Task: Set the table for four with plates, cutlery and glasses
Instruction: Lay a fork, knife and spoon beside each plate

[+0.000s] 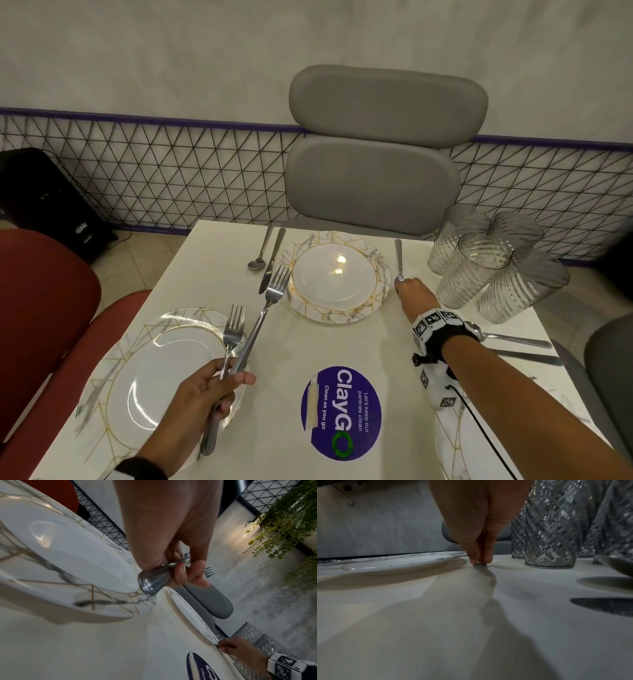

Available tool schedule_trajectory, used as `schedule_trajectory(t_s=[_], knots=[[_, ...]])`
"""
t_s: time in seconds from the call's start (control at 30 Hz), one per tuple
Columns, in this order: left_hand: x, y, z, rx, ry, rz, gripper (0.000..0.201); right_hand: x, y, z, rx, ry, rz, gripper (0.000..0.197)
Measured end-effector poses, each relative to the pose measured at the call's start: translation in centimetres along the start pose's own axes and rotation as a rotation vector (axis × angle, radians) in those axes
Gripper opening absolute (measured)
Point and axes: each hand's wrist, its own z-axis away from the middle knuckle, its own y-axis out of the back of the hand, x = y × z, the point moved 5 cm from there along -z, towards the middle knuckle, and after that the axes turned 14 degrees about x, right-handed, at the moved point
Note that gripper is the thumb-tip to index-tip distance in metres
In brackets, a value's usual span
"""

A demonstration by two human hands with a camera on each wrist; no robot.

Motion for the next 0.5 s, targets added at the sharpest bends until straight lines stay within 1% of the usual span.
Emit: schedule_trajectory(t_s=[0.03, 0.07, 0.13, 0.17, 0.2, 0.23, 0.27, 0.33, 0.37, 0.4, 0.43, 0.5], knots=[[0.0, 0.06, -0.02, -0.002, -0.002, 0.001, 0.038, 0.0, 0.01, 0.0, 0.002, -0.001, 0.003, 0.037], [0.07, 0.1, 0.0, -0.002, -0.005, -0.003, 0.046, 0.0, 0.03, 0.0, 0.004, -0.002, 0.004, 0.037], [0.12, 0.17, 0.0, -0.005, -0.013, -0.017, 0.079, -0.03, 0.1, -0.02, 0.013, 0.0, 0.002, 0.037], [0.07, 0.17, -0.03, -0.008, -0.013, -0.018, 0.09, -0.06, 0.15, -0.02, 0.018, 0.003, 0.002, 0.037], [-0.05, 0.16, -0.1, -0.011, -0.013, -0.02, 0.093, -0.08, 0.15, -0.02, 0.023, 0.007, 0.003, 0.036], [-0.16, 0.12, -0.14, -0.01, -0.009, -0.027, 0.089, -0.09, 0.17, -0.03, 0.026, 0.009, 0.003, 0.036], [-0.3, 0.08, -0.18, -0.001, 0.001, -0.033, 0.078, -0.08, 0.16, -0.02, 0.028, 0.011, 0.002, 0.036], [-0.51, -0.11, -0.22, 0.01, 0.023, -0.018, 0.038, -0.07, 0.11, -0.01, 0.031, 0.019, -0.003, 0.036], [-0.59, -0.22, -0.16, 0.011, 0.029, -0.026, 0.024, -0.04, 0.13, 0.01, 0.034, 0.022, -0.004, 0.036], [-0.66, -0.28, -0.11, 0.012, 0.03, -0.037, 0.019, 0.0, 0.24, 0.09, 0.041, 0.021, -0.009, 0.037], [-0.7, -0.33, -0.04, 0.008, 0.027, -0.045, 0.019, 0.04, 0.43, 0.22, 0.051, 0.015, -0.017, 0.037], [-0.75, -0.62, 0.22, -0.006, 0.014, -0.057, 0.029, 0.09, 0.94, 0.72, 0.066, -0.001, -0.055, 0.037]])
